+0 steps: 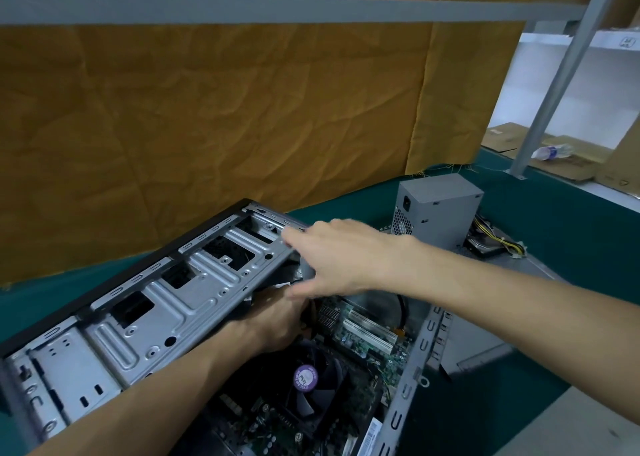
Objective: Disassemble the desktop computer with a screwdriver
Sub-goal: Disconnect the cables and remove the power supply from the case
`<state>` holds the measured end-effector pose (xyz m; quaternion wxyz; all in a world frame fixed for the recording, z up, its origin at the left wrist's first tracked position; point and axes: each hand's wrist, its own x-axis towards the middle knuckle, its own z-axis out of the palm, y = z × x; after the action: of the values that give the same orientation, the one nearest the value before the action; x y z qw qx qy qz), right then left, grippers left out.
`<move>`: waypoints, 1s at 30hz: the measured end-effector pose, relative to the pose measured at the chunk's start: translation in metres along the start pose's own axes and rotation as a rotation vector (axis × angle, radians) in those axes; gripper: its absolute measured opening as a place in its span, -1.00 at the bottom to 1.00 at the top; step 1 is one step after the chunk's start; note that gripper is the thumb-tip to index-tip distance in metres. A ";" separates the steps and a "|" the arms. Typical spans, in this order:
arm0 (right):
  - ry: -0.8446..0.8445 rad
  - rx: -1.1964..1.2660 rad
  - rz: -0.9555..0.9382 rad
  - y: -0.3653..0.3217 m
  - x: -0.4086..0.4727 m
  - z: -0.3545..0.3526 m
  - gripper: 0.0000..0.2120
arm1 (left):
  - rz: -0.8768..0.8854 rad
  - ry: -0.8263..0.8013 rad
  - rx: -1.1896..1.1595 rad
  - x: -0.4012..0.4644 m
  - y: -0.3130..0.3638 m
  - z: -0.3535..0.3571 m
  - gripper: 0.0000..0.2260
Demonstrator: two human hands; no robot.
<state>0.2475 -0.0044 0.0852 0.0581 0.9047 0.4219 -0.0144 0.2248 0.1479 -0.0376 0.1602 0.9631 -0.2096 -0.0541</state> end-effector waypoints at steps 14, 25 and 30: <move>-0.006 0.126 0.026 0.007 0.002 0.001 -0.69 | -0.037 -0.018 0.057 0.001 0.003 -0.002 -0.88; -0.057 0.185 0.029 0.000 -0.001 -0.010 -0.78 | 0.028 0.005 -0.001 -0.003 -0.001 0.000 -0.71; 0.089 -0.180 0.125 -0.008 -0.003 -0.006 -0.47 | 0.011 0.014 -0.042 -0.002 0.003 -0.001 -0.65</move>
<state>0.2391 -0.0012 0.0904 0.1209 0.9202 0.3663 0.0671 0.2217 0.1469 -0.0353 0.1820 0.9587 -0.2127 -0.0507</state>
